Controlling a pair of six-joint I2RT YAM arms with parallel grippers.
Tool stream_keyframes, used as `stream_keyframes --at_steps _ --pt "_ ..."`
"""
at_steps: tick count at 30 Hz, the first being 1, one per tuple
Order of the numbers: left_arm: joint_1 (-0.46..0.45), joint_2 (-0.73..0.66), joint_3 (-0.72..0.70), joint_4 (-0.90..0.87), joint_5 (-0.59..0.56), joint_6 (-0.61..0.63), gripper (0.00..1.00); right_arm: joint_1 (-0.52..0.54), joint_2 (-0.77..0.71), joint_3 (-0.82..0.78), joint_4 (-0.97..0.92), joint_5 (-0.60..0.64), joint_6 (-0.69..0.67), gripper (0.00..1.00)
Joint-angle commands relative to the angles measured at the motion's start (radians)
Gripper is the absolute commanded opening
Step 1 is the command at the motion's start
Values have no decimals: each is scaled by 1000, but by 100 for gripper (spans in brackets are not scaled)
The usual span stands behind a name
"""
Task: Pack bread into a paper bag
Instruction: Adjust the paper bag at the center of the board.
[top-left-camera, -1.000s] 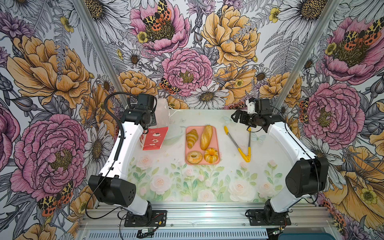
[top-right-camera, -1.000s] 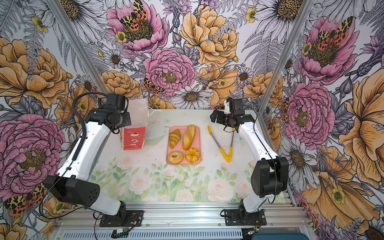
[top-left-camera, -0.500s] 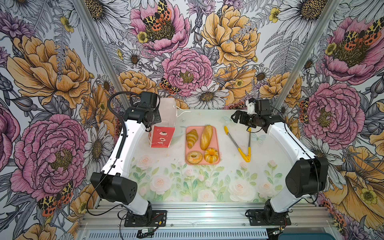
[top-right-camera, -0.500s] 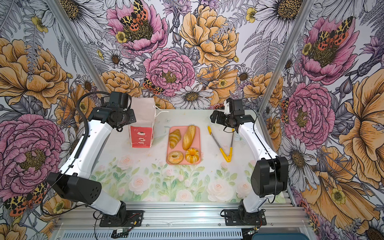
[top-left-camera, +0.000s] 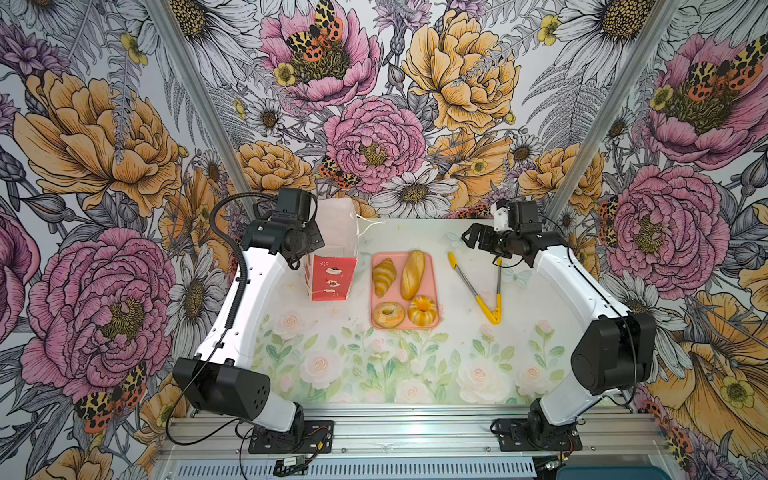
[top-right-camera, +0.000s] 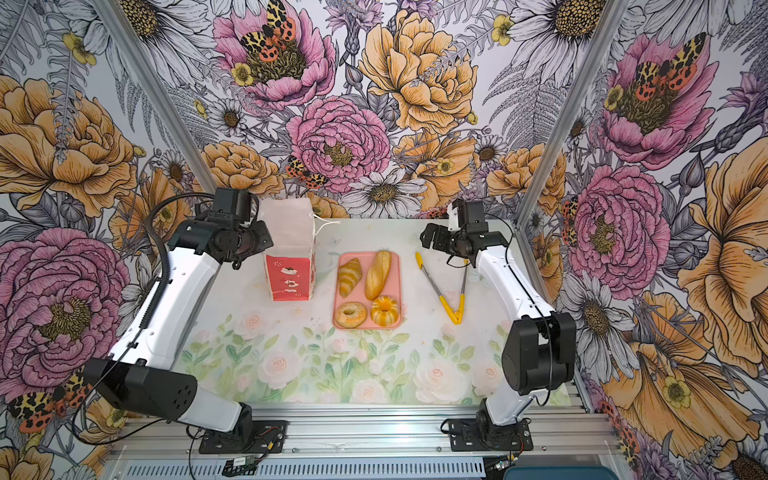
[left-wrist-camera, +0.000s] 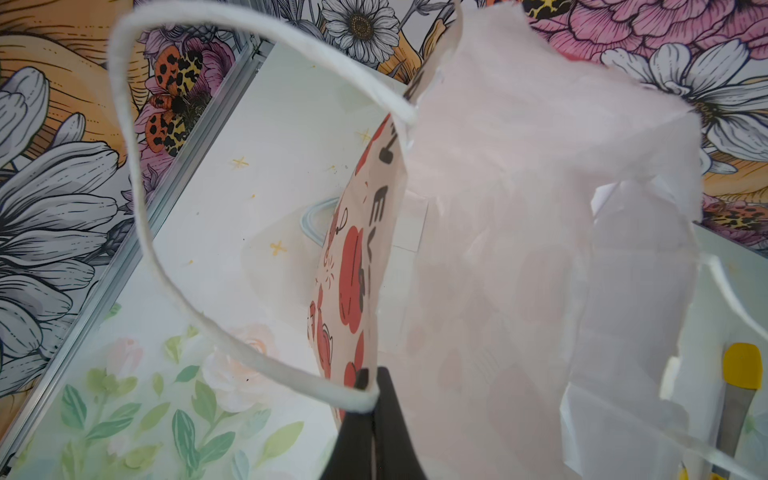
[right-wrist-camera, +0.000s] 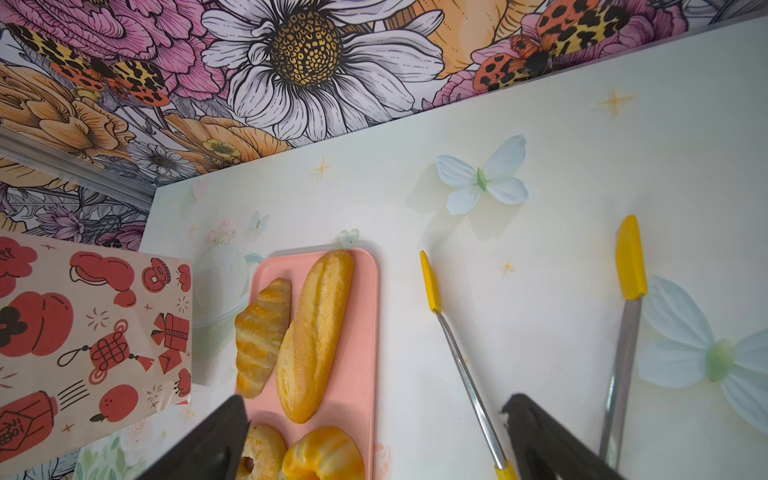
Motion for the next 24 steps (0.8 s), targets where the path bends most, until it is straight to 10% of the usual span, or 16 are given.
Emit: stream_keyframes --at_steps 1,17,19,24 --pt "-8 -63 -45 10 80 -46 0 9 -13 -23 29 19 16 99" --pt "18 -134 -209 13 149 -62 1 27 -8 -51 39 21 17 99" --pt "19 -136 -212 15 155 -55 39 32 -11 -51 39 21 13 99" --pt "17 -151 -224 17 154 -39 63 37 -6 -47 39 22 8 99"
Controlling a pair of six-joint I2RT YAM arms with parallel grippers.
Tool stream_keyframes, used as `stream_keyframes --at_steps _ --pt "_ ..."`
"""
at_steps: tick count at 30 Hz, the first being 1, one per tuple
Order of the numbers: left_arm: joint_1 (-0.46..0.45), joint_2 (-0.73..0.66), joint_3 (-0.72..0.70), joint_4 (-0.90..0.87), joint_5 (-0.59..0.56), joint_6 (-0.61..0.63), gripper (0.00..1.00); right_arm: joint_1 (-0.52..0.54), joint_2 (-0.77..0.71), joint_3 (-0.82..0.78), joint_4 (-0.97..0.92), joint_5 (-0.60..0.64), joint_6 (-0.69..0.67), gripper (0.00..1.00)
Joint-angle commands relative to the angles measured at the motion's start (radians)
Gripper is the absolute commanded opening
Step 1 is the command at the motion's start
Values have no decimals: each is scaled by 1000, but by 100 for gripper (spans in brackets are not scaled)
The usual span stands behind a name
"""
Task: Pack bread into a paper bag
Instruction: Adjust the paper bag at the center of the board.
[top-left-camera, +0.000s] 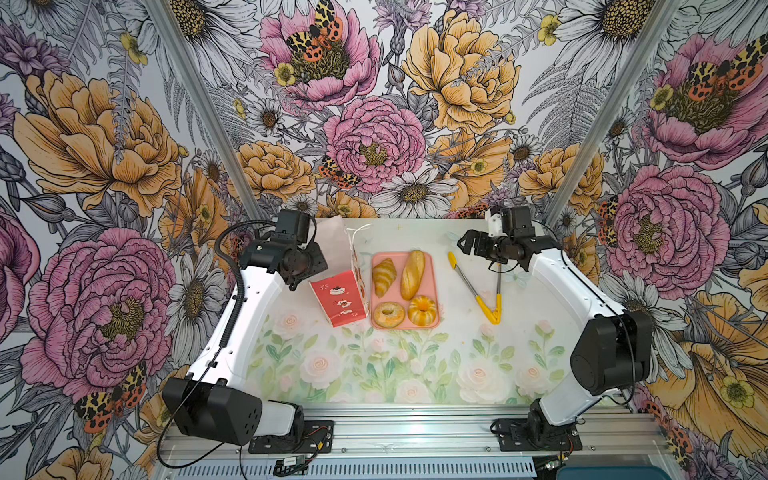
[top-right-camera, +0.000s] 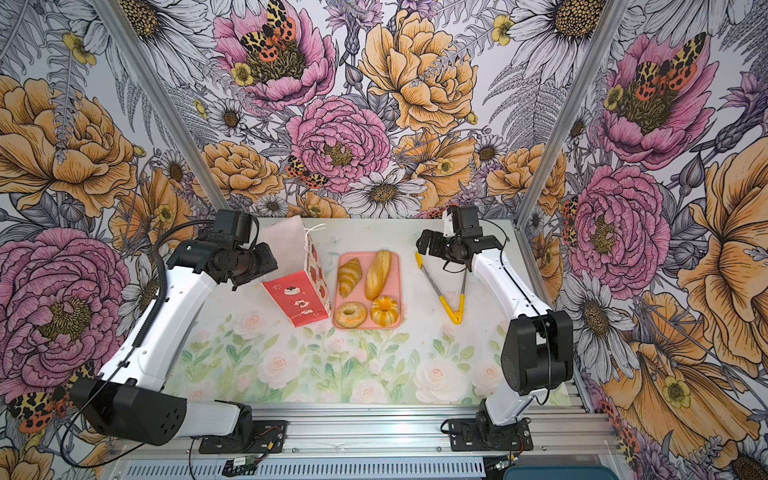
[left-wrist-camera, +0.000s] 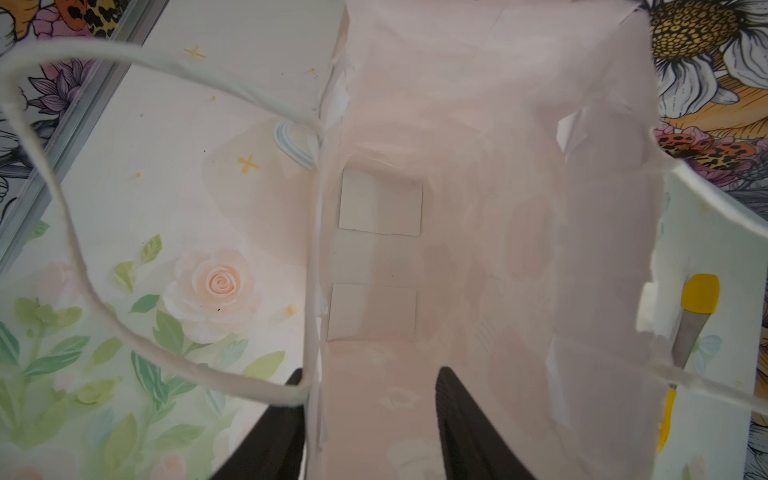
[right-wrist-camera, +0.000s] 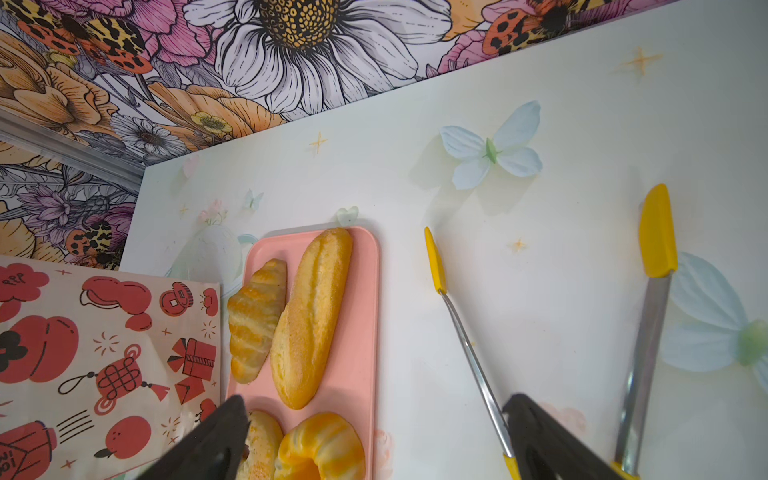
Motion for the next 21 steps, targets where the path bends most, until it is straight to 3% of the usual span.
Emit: stream_keyframes --at_steps 1,16,21 --pt "7 -44 -16 17 19 16 67 8 -5 -5 31 15 0 99" --pt "-28 -158 27 4 -2 25 61 10 -4 -26 45 9 0 99" --pt "-23 -93 88 11 -40 64 62 10 9 -4 46 1 -3 99"
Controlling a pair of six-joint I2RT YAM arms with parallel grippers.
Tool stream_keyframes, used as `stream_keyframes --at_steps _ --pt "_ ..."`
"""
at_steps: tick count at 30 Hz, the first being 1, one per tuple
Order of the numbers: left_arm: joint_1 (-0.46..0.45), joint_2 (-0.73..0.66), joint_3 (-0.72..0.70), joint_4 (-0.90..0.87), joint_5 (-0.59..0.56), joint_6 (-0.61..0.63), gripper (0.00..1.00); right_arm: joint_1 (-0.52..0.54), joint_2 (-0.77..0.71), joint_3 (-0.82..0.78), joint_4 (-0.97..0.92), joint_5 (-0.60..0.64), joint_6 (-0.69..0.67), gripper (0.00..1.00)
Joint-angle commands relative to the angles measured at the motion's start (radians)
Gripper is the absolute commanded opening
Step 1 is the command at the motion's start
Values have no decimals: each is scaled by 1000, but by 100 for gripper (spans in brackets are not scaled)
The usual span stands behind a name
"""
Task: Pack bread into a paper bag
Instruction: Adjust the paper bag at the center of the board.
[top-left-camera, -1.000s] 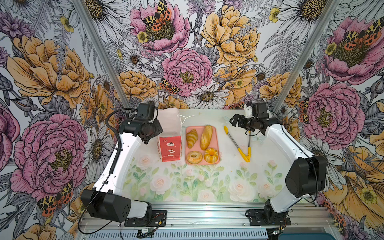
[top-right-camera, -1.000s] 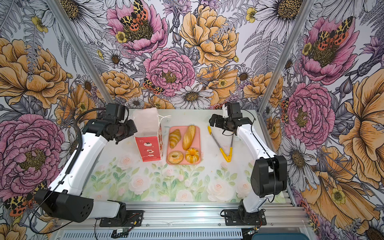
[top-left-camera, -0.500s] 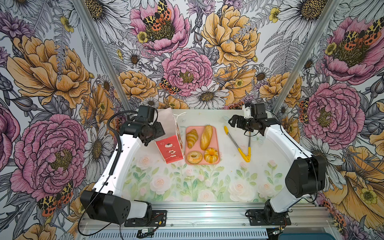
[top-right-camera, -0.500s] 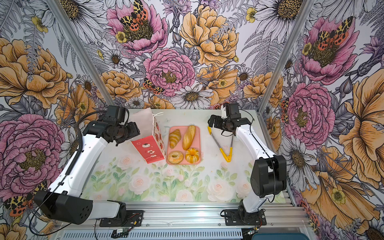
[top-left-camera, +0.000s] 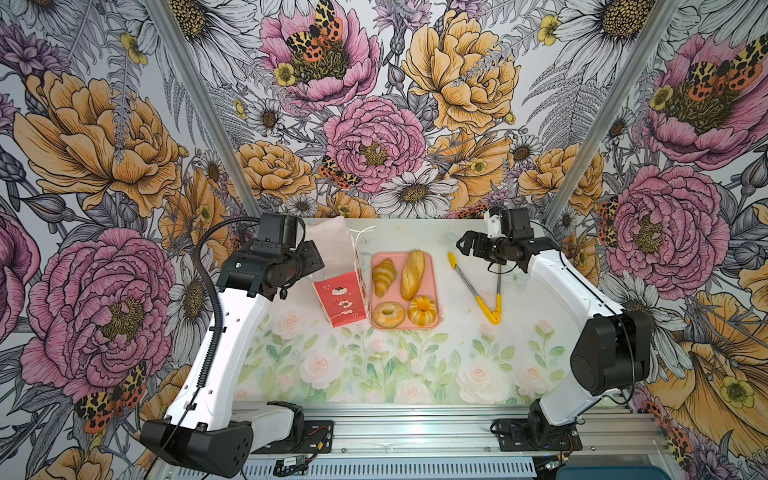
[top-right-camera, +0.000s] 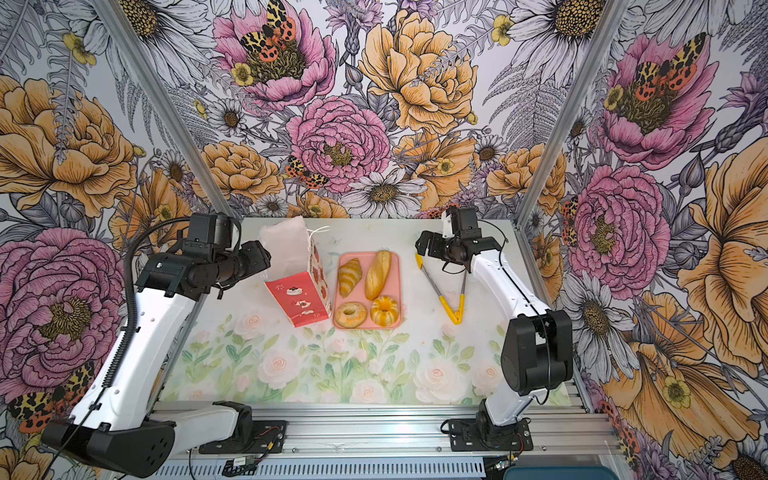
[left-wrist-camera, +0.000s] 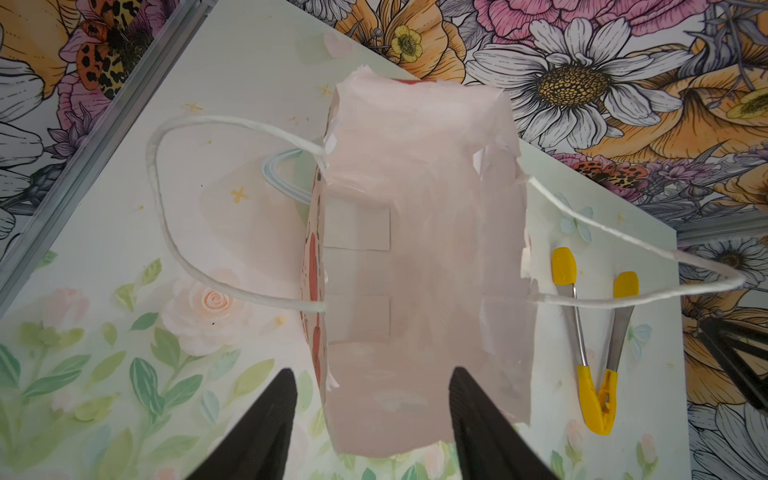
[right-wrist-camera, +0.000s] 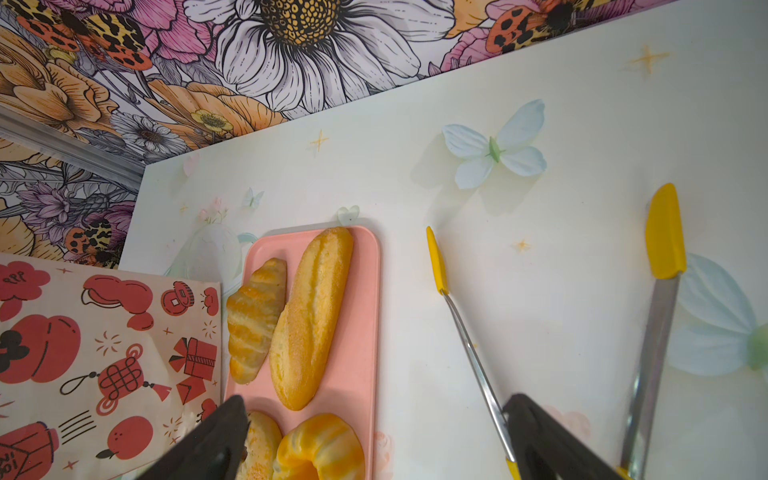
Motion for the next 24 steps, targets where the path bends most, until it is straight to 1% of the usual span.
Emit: stream_keyframes --at_steps 1,5,10,14,24 --pt "-3 56 65 14 -35 49 62 5 13 20 24 0 -4 99" --pt "-3 140 127 17 -37 72 62 6 28 50 22 -1 -1 99" --pt "19 197 123 19 -22 73 61 5 33 68 23 5 0 99" --pt "35 201 110 21 -23 74 61 4 37 70 23 6 2 99" --pt "82 163 101 19 -5 84 61 6 67 96 23 -8 3 99"
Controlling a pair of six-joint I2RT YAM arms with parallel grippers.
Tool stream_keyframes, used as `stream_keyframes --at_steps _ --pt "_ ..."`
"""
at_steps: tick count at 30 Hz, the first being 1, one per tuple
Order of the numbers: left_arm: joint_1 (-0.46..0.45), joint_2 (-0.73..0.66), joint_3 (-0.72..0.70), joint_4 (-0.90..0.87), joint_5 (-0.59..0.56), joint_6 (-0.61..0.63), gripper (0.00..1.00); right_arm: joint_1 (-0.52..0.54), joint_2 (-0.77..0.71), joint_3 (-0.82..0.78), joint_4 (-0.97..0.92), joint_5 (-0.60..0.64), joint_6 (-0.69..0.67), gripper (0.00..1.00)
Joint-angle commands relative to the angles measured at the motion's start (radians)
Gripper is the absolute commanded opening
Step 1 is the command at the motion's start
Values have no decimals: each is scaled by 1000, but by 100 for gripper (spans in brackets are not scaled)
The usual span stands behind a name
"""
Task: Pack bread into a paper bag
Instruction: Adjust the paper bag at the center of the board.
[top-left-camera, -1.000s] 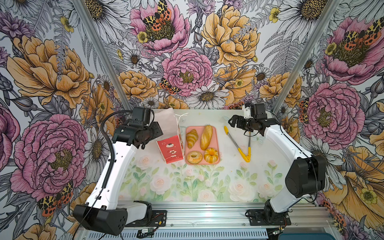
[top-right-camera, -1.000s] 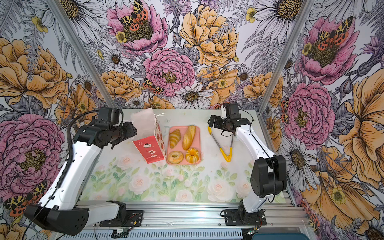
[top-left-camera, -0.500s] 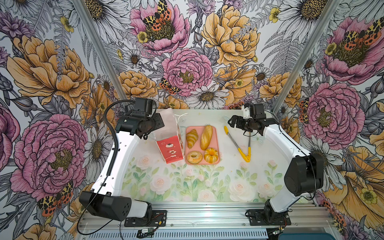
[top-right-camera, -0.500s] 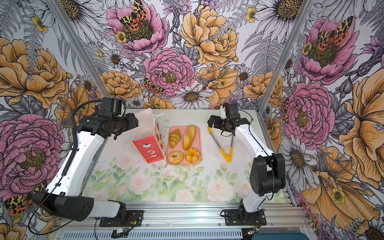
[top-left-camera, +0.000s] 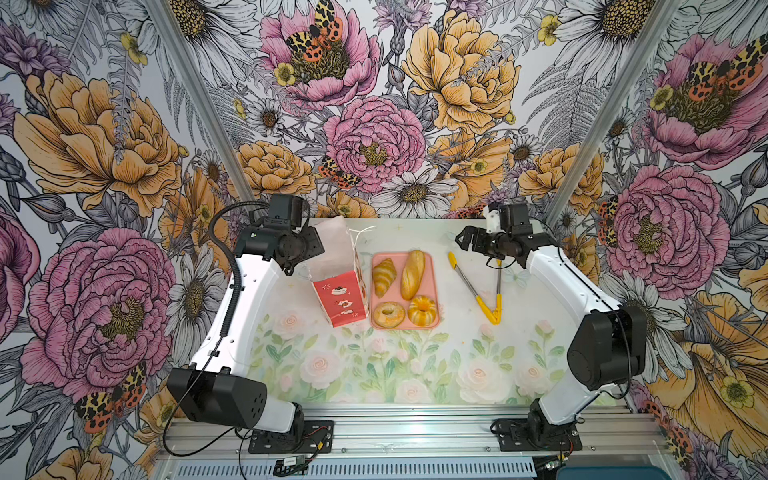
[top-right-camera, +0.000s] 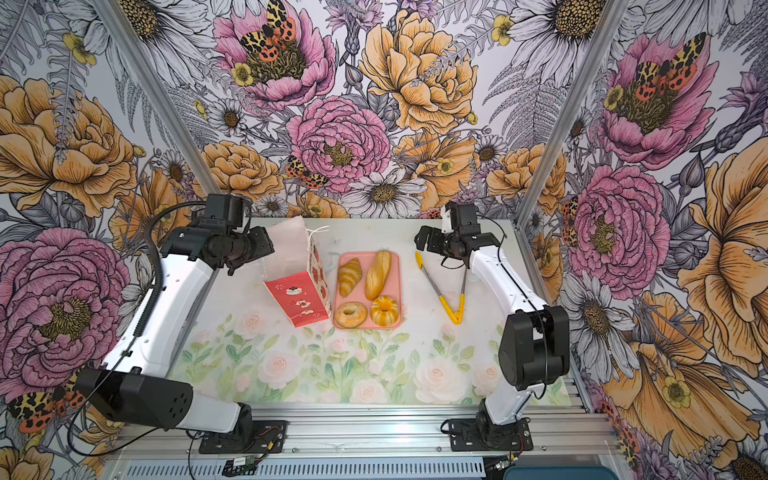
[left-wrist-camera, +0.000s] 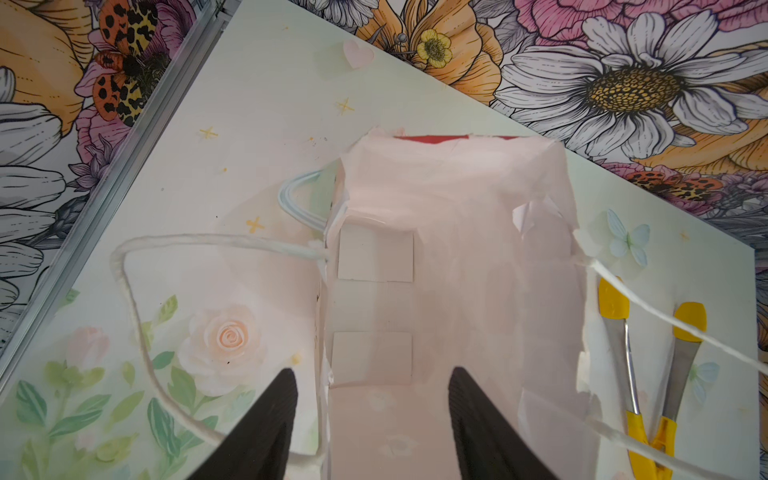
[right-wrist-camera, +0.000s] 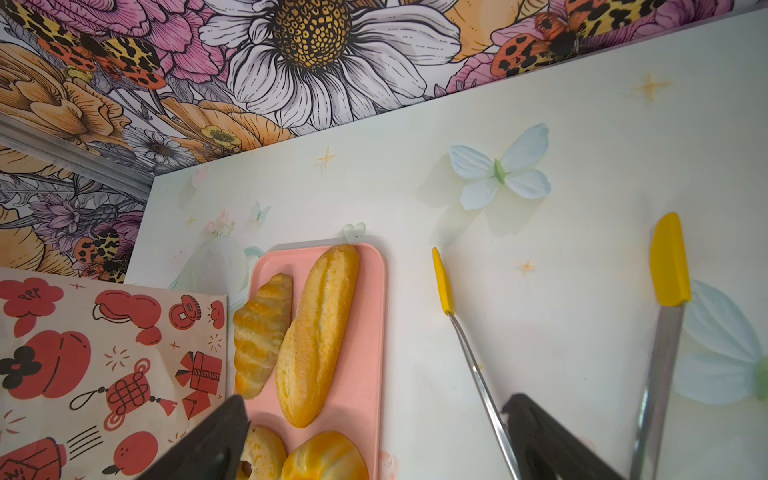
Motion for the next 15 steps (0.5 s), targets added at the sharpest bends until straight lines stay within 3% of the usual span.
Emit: stream_keyframes --at_steps 1,15 --pt "25 -34 -18 3 19 20 61 5 29 39 14 -9 2 99" --pt "38 6 -110 44 43 16 61 5 67 78 13 -17 7 99"
